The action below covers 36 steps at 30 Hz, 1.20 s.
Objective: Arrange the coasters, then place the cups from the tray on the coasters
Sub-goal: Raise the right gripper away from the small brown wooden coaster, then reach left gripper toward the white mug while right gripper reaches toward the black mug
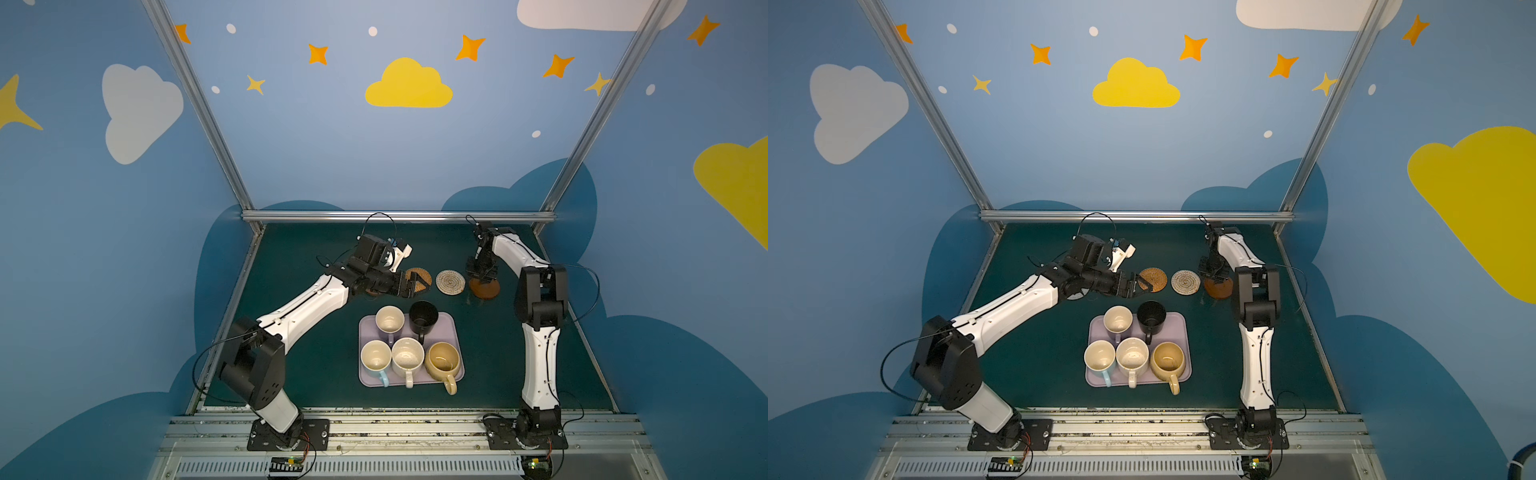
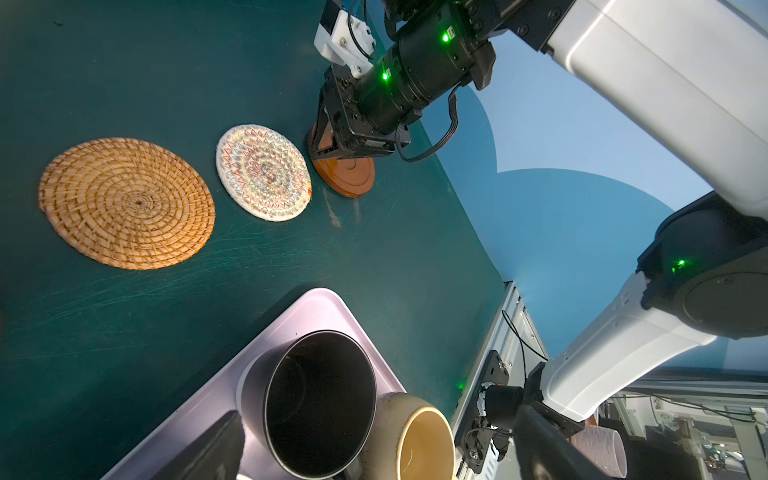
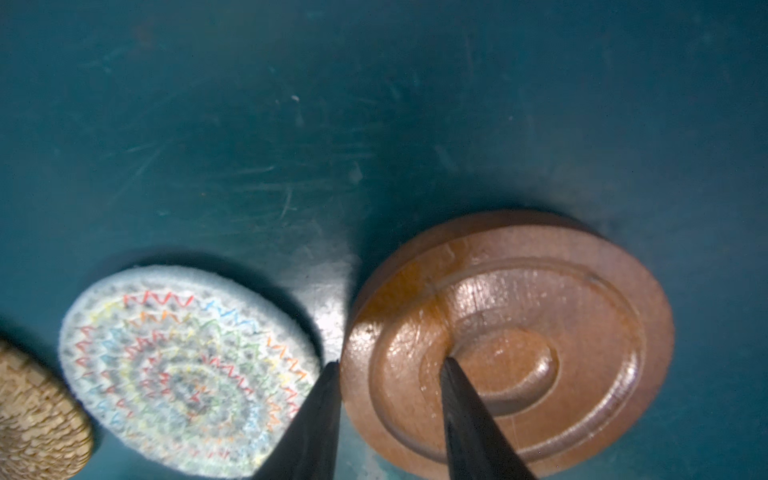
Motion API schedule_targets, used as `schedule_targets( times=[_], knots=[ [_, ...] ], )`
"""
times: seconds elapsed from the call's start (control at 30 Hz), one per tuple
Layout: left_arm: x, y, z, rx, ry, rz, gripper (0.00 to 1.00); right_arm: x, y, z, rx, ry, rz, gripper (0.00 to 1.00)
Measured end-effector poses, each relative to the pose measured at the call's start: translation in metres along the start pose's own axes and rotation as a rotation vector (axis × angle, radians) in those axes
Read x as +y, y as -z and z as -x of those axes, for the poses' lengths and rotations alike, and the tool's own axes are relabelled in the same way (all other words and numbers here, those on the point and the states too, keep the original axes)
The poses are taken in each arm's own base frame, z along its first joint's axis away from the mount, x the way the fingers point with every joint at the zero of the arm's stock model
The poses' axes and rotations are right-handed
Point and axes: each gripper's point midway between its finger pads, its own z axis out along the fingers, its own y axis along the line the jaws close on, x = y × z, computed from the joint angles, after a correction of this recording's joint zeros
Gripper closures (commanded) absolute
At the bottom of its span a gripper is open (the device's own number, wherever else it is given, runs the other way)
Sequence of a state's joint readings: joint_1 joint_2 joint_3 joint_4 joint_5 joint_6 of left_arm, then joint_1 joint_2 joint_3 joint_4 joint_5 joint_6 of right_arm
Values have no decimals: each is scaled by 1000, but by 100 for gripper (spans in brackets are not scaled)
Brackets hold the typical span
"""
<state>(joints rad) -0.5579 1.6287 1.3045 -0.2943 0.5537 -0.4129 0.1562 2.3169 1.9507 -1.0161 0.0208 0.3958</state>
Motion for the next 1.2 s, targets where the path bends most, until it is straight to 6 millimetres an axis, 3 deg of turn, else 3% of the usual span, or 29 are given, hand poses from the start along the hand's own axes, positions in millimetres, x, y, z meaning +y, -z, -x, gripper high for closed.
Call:
schedule_targets(
  times=[0.37,0.57,0.73,0.93,1.07,1.2],
  knots=[
    [-1,0,1,-1,2,-5,0,-1,3,3,-13,13,-16,50],
    [3,1,2,-10,29,14,0,1,14,4,-35,26,-8,25],
    [12,6,5,-38,104,59,0,5,57,4,-117,53,14,21],
    [9,26,7,-71,133,109,0,11,125,-4,-260,102,56,17],
    [4,42,4,-82,141,138,0,16,160,-20,-326,143,95,18],
    [3,56,-5,-82,143,176,2,20,180,-41,-364,199,151,18]
  ],
)
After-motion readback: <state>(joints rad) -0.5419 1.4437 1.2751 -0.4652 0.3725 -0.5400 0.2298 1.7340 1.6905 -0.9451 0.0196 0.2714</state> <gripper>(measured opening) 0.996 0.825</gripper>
